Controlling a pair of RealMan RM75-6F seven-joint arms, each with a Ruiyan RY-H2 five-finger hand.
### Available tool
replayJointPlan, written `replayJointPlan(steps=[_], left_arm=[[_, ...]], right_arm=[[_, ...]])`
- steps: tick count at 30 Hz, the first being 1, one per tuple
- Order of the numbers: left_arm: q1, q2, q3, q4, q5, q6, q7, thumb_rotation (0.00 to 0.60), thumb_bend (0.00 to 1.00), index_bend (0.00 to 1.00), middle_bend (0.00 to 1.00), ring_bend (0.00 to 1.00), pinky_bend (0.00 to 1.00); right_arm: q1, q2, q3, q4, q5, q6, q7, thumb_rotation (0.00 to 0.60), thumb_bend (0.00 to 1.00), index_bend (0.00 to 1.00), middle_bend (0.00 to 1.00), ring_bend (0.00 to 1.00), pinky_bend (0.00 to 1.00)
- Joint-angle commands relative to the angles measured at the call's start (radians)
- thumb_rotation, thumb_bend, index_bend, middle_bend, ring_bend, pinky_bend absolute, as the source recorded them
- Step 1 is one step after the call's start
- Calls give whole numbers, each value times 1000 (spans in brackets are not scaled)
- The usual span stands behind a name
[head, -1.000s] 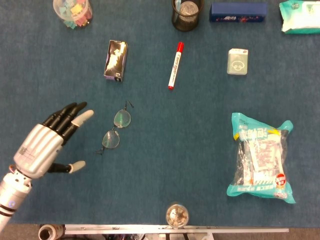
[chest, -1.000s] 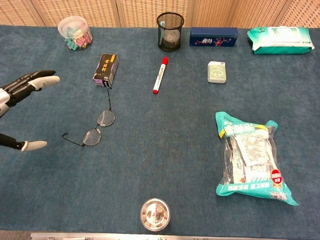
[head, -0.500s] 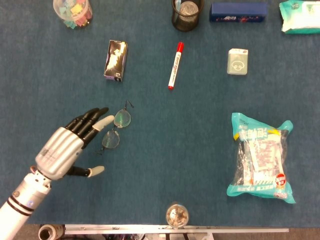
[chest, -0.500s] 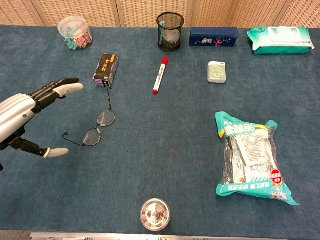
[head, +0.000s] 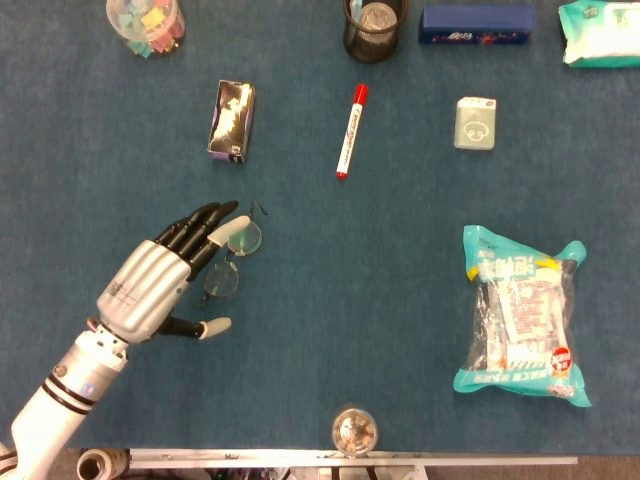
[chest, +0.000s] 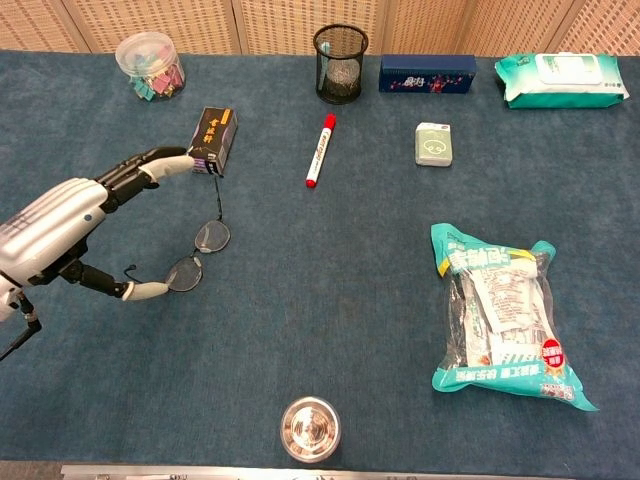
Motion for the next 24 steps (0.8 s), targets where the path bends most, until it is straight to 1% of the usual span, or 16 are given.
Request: replayJointPlan(steps=[1,7,17,24], left_arm=[[-7,-7,-3,-8,-10,-12,15,600,22,41,0,0,169],[-9,-30,-11,-14,-34,-18,30,600,22,41,0,0,169],[7,-91,-42,1,-119,-22,83,600,22,41,0,0,169],[18,-120,-40,36,-139,-16,82,600,23,41,0,0,169]], right_arm=[[-1,-2,0,5,0,0,7,600,369,308,325,259,356],[-8,-2,-2,9,-2,7,18,600,369,309,325,259,356],[-21,4,-3,-1,1,21,18,600,369,309,325,259,356],[-24,3,-3,-1,5,20,14,600,369,309,325,259,356]])
